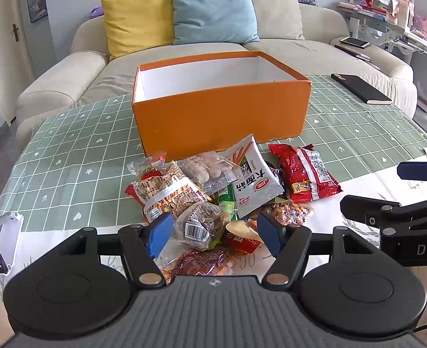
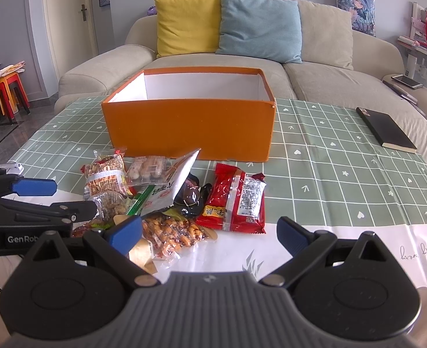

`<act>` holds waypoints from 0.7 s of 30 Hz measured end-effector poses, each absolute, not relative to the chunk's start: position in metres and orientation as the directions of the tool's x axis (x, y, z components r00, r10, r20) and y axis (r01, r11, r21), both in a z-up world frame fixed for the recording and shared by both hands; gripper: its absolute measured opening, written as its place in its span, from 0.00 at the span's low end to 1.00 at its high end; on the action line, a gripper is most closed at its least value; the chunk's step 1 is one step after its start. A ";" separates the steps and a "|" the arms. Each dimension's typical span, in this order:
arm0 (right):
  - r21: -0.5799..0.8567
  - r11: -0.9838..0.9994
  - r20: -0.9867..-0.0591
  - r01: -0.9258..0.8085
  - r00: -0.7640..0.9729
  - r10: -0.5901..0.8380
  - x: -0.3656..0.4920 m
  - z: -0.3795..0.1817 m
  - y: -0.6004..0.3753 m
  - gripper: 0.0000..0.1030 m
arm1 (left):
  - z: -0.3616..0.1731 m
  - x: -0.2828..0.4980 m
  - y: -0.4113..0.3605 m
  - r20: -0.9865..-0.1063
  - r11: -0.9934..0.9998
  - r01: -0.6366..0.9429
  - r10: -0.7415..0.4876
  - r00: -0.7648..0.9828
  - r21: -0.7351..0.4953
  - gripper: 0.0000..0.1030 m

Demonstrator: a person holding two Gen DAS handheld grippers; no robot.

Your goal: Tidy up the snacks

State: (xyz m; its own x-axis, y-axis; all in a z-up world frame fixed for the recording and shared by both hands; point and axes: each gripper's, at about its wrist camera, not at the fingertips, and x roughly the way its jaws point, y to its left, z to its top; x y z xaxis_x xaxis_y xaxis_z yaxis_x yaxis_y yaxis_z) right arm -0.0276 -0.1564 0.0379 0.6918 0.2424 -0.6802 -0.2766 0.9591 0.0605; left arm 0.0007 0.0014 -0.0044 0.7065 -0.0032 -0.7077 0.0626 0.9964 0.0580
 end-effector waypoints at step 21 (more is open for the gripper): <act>0.059 0.959 -0.684 -0.279 0.688 0.242 -0.027 0.036 -0.160 0.93 | -0.007 0.002 0.002 -0.710 0.996 0.064 -0.006 0.704 0.055 0.76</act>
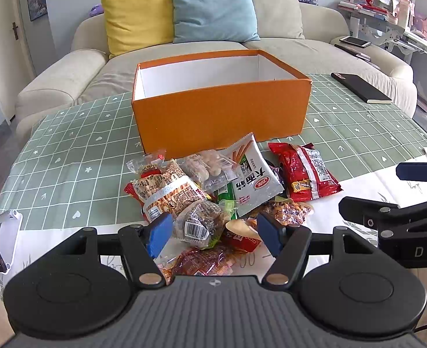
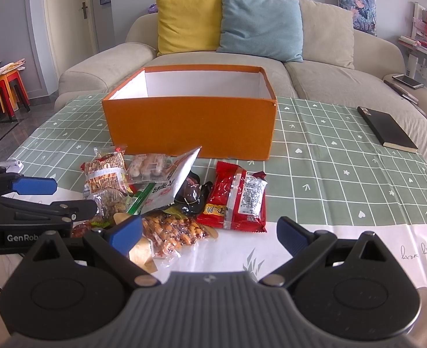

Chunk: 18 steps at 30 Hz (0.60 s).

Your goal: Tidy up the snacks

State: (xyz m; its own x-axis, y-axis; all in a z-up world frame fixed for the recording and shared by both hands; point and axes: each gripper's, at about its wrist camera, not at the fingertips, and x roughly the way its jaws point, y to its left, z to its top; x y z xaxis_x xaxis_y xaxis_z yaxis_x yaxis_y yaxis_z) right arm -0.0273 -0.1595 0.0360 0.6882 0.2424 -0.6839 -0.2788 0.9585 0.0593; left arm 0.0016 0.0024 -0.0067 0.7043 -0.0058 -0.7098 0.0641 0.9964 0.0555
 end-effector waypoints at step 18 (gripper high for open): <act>0.054 0.959 -0.692 -0.280 0.682 0.238 -0.026 0.036 -0.157 0.94 | -0.011 -0.002 0.003 -0.714 0.997 0.057 -0.004 0.700 0.051 0.76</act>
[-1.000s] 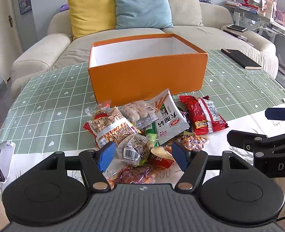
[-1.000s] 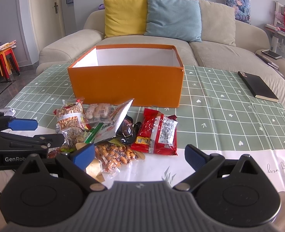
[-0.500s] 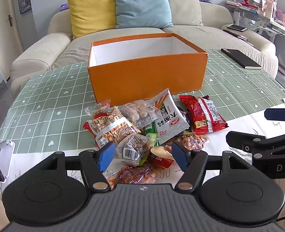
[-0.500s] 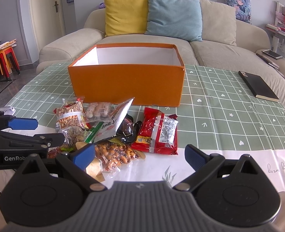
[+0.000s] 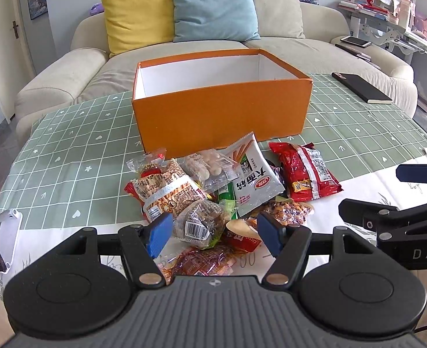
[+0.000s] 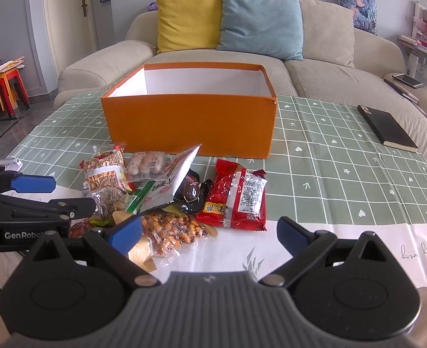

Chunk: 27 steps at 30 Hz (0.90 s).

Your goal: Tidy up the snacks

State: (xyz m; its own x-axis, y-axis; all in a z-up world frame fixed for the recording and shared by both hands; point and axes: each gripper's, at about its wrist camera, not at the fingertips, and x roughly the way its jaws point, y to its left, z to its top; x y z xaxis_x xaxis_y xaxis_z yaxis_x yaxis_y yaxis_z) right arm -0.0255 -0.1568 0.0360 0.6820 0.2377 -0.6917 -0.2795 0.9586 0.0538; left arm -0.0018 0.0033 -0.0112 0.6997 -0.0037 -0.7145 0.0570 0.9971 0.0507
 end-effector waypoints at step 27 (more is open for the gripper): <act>0.034 0.966 -0.665 -0.257 0.715 0.214 -0.017 0.035 -0.155 0.93 | -0.014 0.007 0.010 -0.724 0.997 0.077 -0.045 0.689 0.010 0.67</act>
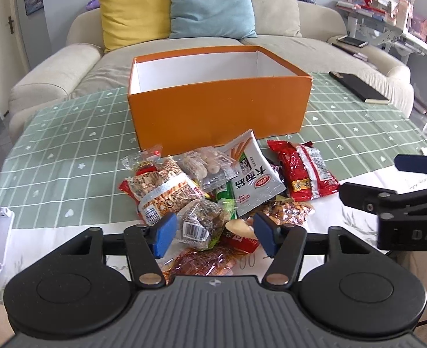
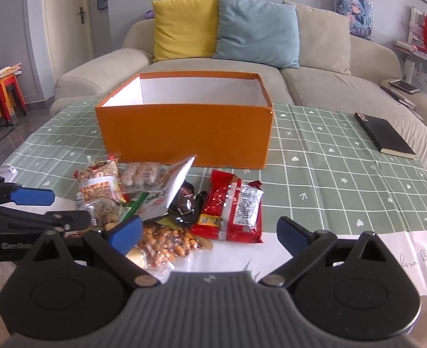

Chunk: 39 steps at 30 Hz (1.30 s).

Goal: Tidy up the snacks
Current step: 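Move both tools down toward the snack pile in front of the orange box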

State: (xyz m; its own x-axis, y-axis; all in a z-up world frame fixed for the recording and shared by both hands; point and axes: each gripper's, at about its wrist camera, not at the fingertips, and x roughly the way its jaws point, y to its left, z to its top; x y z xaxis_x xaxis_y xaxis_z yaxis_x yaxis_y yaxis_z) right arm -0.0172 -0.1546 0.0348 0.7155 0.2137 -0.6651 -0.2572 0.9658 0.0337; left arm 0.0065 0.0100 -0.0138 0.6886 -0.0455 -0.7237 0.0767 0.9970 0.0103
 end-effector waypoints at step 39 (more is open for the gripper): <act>-0.003 0.864 -0.775 -0.504 0.547 0.317 -0.009 -0.017 -0.097 0.59 | -0.066 0.029 0.026 -0.872 0.916 0.395 -0.139 0.469 0.066 0.69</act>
